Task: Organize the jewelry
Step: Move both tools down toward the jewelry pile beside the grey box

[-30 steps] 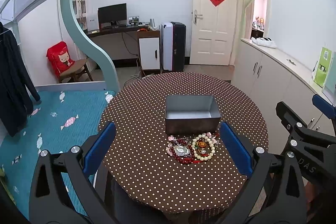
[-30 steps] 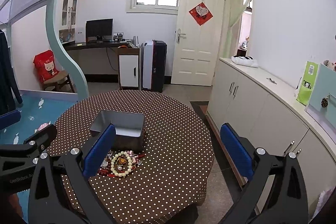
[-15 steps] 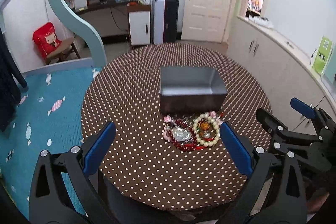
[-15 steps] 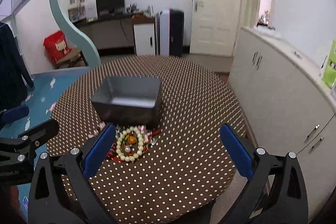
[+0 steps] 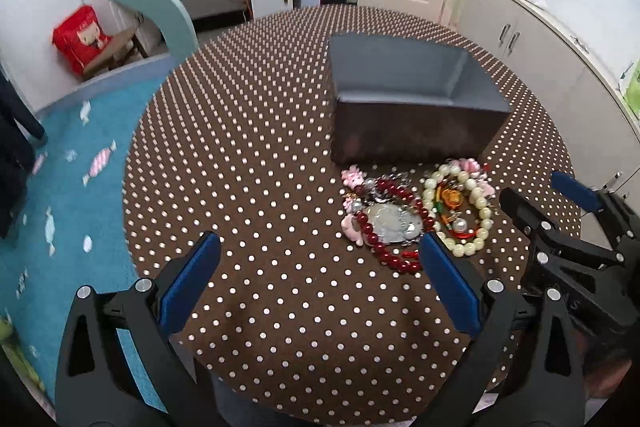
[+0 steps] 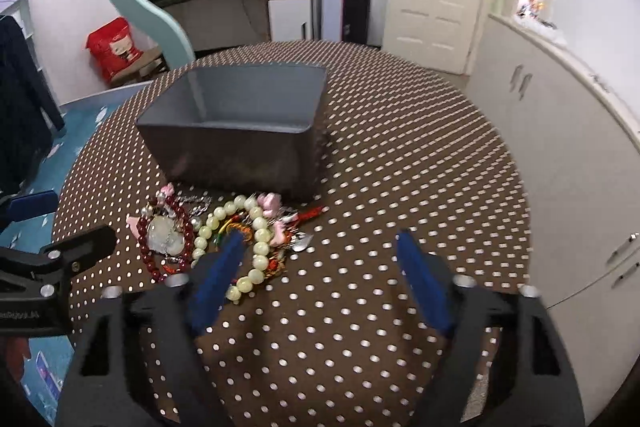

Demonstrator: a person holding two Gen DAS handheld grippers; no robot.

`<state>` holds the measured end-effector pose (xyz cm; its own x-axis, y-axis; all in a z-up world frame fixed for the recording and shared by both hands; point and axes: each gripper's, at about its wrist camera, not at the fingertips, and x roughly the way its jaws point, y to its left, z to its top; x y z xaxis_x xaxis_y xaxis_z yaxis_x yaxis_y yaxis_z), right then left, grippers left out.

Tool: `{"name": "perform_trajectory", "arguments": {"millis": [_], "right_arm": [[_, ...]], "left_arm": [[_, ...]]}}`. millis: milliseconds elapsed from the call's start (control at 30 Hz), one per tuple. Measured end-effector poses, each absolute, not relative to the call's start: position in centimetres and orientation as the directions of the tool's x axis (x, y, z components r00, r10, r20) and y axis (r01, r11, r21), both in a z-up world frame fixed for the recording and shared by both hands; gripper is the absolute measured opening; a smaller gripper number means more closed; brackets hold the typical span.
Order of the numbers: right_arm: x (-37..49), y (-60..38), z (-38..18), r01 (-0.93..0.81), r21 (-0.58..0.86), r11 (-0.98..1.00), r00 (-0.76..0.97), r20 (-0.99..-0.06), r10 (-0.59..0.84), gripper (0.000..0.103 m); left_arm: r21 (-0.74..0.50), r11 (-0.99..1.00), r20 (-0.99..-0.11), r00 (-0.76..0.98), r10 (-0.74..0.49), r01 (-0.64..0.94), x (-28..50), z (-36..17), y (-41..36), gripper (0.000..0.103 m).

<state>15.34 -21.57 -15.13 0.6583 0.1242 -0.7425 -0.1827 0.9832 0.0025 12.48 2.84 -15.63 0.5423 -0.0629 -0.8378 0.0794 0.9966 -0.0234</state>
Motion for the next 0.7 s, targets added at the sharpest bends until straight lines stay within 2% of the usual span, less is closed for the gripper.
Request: {"name": "perform_trajectory", "arguments": {"millis": [67, 167, 400, 500, 567, 600, 700], "right_arm": [[15.8, -21.4, -15.8, -0.202, 0.001, 0.979, 0.635, -0.761, 0.132, 0.054], [16.2, -21.0, -16.3, -0.24, -0.004, 0.971, 0.613, -0.776, 0.148, 0.044], [16.4, -20.0, -16.2, -0.321, -0.024, 0.947, 0.584, -0.792, 0.178, 0.036], [16.0, -19.7, -15.9, -0.371, -0.017, 0.929, 0.572, -0.792, 0.214, 0.029], [16.0, -19.6, -16.0, -0.399, -0.008, 0.917, 0.561, -0.793, 0.237, 0.02], [16.0, -19.7, -16.2, -0.409, 0.012, 0.912, 0.548, -0.796, 0.256, 0.018], [16.7, -19.8, -16.9, -0.405, 0.039, 0.913, 0.52, -0.812, 0.266, 0.016]], "left_arm": [[-0.038, 0.997, -0.85, 0.522, -0.068, 0.067, 13.1, -16.4, 3.3, 0.098], [-0.047, 0.998, -0.864, 0.499, -0.064, 0.047, 13.9, -17.3, 3.9, 0.098], [-0.052, 0.997, -0.878, 0.473, -0.074, 0.06, 14.9, -17.9, 3.7, 0.098], [-0.043, 0.997, -0.882, 0.466, -0.067, 0.062, 15.2, -18.2, 3.3, 0.097], [-0.044, 0.997, -0.887, 0.456, -0.068, 0.064, 15.4, -18.5, 3.1, 0.089], [-0.049, 0.997, -0.894, 0.441, -0.071, 0.062, 15.6, -18.7, 3.1, 0.077], [-0.069, 0.996, -0.9, 0.426, -0.089, 0.062, 15.6, -18.9, 3.3, 0.075]]}}
